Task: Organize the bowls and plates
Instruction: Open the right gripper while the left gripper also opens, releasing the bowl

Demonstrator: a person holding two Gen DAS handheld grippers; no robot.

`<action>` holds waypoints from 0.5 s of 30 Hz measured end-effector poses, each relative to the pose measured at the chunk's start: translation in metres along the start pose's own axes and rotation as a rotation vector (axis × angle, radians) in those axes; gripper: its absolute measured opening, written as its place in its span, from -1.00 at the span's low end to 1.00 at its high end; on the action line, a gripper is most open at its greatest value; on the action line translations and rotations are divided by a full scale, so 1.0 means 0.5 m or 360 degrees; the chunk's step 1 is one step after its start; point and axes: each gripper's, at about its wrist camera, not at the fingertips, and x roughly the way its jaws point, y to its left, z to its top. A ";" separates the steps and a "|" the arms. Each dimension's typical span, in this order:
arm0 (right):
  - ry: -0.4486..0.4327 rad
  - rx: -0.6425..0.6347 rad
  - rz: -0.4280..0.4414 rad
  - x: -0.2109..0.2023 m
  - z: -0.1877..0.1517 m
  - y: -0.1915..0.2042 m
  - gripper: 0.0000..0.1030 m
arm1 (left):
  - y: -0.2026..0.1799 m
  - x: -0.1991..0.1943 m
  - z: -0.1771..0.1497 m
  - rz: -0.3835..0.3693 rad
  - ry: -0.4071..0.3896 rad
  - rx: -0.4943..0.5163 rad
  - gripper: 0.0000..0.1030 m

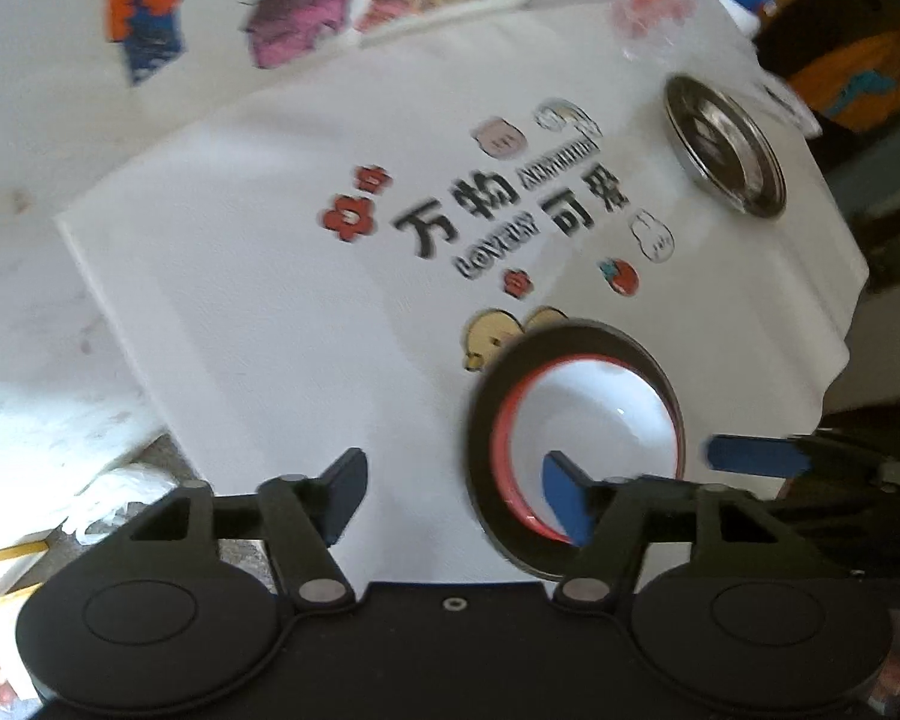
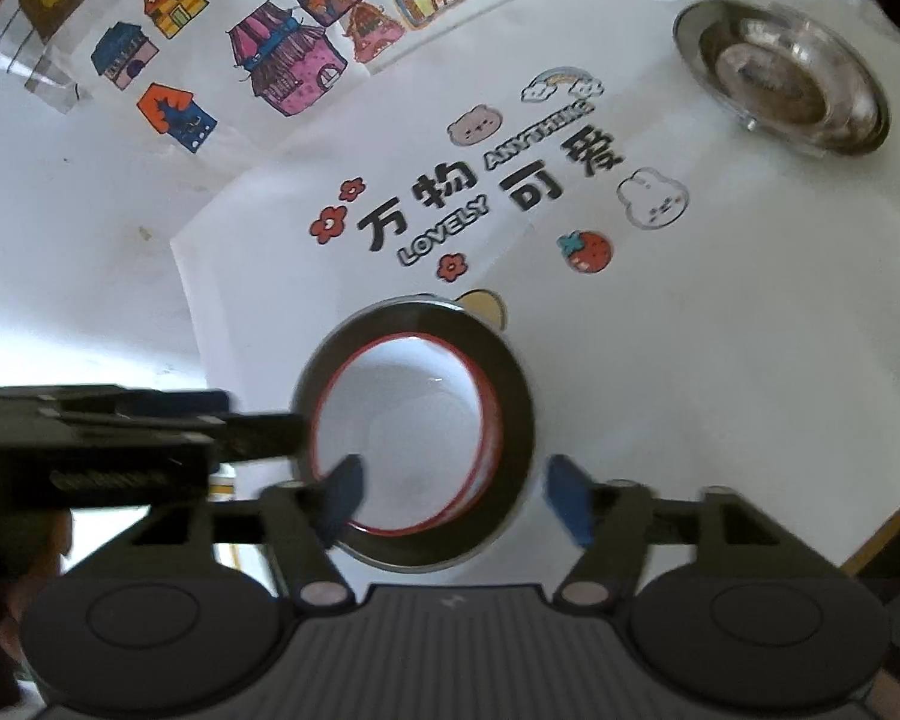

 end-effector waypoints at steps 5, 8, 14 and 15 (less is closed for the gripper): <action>-0.0065 -0.0085 -0.0037 -0.032 -0.004 -0.001 0.96 | 0.032 -0.027 -0.012 0.0022 -0.0053 -0.0057 0.75; -0.0112 -0.0144 -0.0104 -0.044 -0.009 -0.001 0.99 | 0.044 -0.032 -0.015 0.0046 -0.0064 -0.0077 0.94; -0.0204 -0.0230 -0.0303 -0.041 -0.025 -0.006 1.00 | 0.060 -0.033 -0.017 0.0089 -0.0084 -0.0040 0.98; -0.0229 -0.0252 -0.0319 -0.042 -0.026 -0.005 1.00 | 0.061 -0.033 -0.017 0.0104 -0.0101 -0.0037 0.98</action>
